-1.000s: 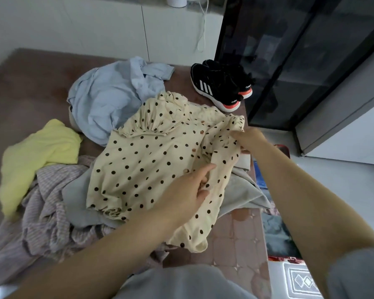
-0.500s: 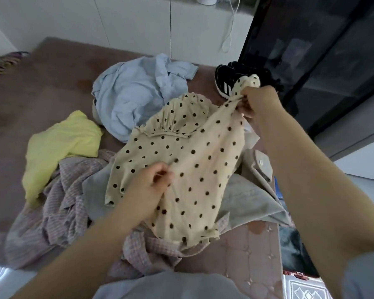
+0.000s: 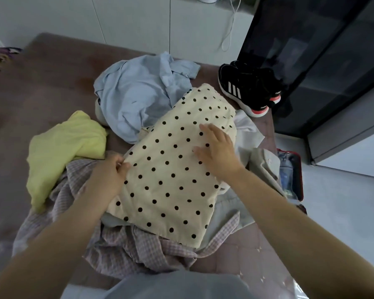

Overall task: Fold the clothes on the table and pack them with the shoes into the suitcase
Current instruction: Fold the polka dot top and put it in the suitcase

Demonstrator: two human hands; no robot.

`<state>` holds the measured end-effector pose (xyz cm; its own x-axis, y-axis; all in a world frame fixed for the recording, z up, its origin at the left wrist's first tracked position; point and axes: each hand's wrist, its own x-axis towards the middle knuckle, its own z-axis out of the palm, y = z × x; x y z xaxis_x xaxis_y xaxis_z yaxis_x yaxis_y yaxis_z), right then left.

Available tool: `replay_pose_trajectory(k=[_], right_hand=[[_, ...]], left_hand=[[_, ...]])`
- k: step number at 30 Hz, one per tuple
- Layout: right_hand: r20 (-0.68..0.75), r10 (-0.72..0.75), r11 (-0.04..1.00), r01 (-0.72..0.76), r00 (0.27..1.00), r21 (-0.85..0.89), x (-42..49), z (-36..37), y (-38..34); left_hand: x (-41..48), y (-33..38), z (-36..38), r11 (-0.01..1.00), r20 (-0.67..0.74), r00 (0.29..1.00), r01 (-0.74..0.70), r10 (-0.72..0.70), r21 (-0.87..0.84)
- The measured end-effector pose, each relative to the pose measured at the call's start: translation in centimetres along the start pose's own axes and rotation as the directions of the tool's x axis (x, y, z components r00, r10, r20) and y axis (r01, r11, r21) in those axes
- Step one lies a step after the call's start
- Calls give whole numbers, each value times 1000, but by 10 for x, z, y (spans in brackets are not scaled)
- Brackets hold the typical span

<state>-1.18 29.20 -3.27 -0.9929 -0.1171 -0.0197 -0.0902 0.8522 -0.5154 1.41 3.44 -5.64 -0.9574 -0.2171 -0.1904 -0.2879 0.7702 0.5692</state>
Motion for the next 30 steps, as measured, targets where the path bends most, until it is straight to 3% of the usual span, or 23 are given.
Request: replay_pose_trajectory(k=[5,8,10,12,14,15,17,20,22,25,27,30], right_hand=[[59,-314,949,313,948,30,-79,17,5],[214,-476,823,518,853,-232,-110,34,13],[363,-446,712,570,818,-410,-122,44,17],[428,-390,661,572,815,-486,-128,50,16],[452,-372,622,579,811,-527,-129,52,16],[463,-364,607,583,808,-539,-129,51,15],[477,-374,585,601,795,-544,-126,48,12],[408,-501,624,645,763,-441,-122,37,9],[287,-515,740,588,807,-325,-120,26,5],[230,-252,957,277,940,-83,-119,1,-15],[232,-104,993,113,967,-27,-114,-12,-23],[108,-41,997,34,993,65,-104,-26,-34]], left_hand=[[-3,-7,-7,983,-58,985,-166,162,-77],[0,-15,-15,962,-55,965,-259,255,-83],[-2,-18,-20,931,-44,930,-365,364,-16],[-6,-21,-23,816,28,818,-574,574,70],[-9,-25,-23,616,182,637,-771,749,161],[-11,-26,-23,539,304,569,-822,764,186],[-13,-26,-20,462,541,505,-857,672,227],[-9,-37,-20,442,708,520,-839,478,318],[-5,-41,-23,461,721,516,-834,462,302],[-10,-32,-29,505,734,500,-827,459,248],[-19,-21,-31,520,706,514,-820,486,239],[-34,-7,-29,582,587,591,-778,553,234]])
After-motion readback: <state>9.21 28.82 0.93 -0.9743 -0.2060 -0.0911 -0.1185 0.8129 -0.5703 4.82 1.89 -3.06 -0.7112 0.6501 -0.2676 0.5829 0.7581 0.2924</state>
